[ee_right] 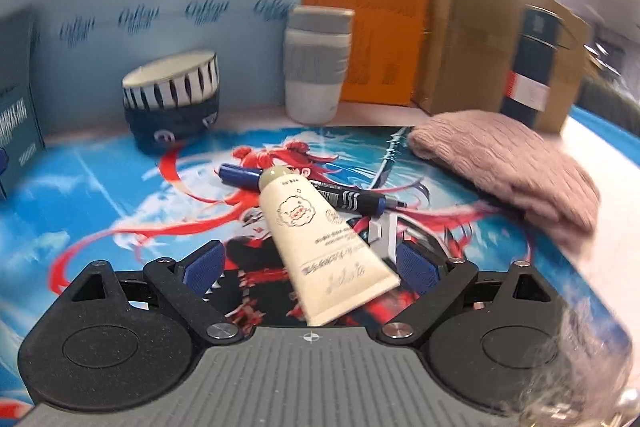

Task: Organize rigid objects
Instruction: 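Move the right tool to the cream hand-cream tube and grasp it, then carry the cream tube into the blue box and open the right tool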

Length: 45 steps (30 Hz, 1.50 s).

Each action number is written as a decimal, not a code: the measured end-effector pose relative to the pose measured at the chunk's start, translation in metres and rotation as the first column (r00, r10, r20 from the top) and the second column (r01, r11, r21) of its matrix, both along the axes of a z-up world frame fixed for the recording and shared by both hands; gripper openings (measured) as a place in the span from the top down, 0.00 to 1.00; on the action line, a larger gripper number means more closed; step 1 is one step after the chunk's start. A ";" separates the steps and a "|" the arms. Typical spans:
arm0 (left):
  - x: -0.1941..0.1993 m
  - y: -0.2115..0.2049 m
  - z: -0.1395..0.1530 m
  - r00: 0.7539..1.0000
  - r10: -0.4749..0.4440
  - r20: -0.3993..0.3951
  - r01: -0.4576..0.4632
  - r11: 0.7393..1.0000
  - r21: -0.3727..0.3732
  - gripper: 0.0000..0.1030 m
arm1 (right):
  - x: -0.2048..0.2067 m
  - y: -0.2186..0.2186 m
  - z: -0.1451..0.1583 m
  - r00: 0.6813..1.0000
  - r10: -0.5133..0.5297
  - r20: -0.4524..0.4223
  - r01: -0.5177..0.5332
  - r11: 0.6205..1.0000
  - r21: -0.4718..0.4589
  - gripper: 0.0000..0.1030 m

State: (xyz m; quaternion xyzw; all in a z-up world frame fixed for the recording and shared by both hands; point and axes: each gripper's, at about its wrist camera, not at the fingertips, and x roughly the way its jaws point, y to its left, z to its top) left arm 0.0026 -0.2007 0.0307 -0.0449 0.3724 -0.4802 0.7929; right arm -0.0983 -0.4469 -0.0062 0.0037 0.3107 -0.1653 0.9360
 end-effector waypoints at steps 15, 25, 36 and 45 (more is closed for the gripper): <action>0.017 0.015 -0.009 0.999 0.038 -0.012 -0.037 0.999 0.018 0.03 | 0.055 -0.039 -0.004 0.999 0.019 -0.044 -0.010 0.980 0.197 0.58; 0.020 0.040 -0.002 0.997 0.079 0.016 -0.079 0.997 0.013 0.03 | 0.030 -0.017 0.023 0.995 0.015 0.097 -0.041 0.961 0.273 0.59; 0.025 0.116 0.027 0.966 0.239 0.096 -0.235 0.971 -0.052 0.03 | 0.018 0.052 0.081 0.935 0.145 0.324 -0.242 0.928 0.284 0.58; 0.060 0.222 0.037 0.872 0.490 -0.005 -0.479 0.850 -0.219 0.03 | 0.053 0.143 0.125 0.854 0.347 0.388 -0.423 0.897 0.129 0.58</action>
